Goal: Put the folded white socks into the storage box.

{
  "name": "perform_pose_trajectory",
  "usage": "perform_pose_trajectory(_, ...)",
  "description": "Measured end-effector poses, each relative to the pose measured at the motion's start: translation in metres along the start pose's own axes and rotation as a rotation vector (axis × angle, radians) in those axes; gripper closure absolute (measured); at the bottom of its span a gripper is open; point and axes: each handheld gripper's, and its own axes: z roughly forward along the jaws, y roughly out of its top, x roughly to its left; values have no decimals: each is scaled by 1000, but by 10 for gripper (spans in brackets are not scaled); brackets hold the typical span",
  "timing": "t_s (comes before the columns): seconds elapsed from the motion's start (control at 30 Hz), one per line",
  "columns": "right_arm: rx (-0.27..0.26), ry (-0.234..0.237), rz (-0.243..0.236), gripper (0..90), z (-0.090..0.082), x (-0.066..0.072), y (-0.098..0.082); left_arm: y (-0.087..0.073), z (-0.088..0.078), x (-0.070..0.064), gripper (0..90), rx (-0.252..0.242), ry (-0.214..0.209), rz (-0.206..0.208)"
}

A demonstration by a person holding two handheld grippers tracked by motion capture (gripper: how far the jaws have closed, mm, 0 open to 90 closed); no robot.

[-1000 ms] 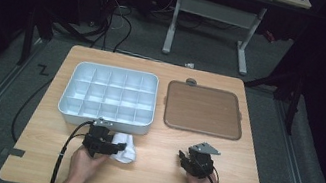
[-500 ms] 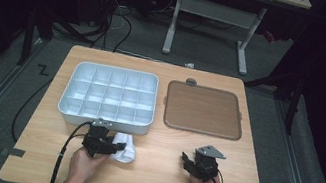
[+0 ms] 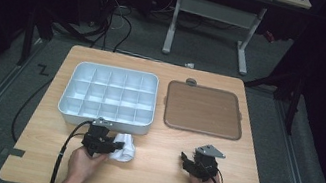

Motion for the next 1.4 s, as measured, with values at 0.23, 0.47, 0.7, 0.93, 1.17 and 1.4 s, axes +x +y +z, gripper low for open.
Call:
perform_pose_trajectory(0.23, 0, 2, -2, 408, 0, 0, 0, 0, -2, -3, 715, 15, -11, 25)
perform_pose_trajectory(0.47, 0, 5, -4, 402, 0, 0, 0, 0, -7, -8, 716, 15, -34, 55)
perform_pose_trajectory(0.7, 0, 5, -5, 400, 0, 0, 0, 4, -11, -13, 720, 16, -54, 56)
perform_pose_trajectory(0.93, 0, 6, -6, 398, 0, 0, 0, 5, -16, -15, 723, 20, -62, 52)
perform_pose_trajectory(1.17, 0, 7, -6, 396, 0, 0, 0, 8, -21, -16, 724, 13, -73, 42)
perform_pose_trajectory(1.4, 0, 6, -7, 396, 0, 0, 0, 10, -26, -17, 724, 6, -84, 41)
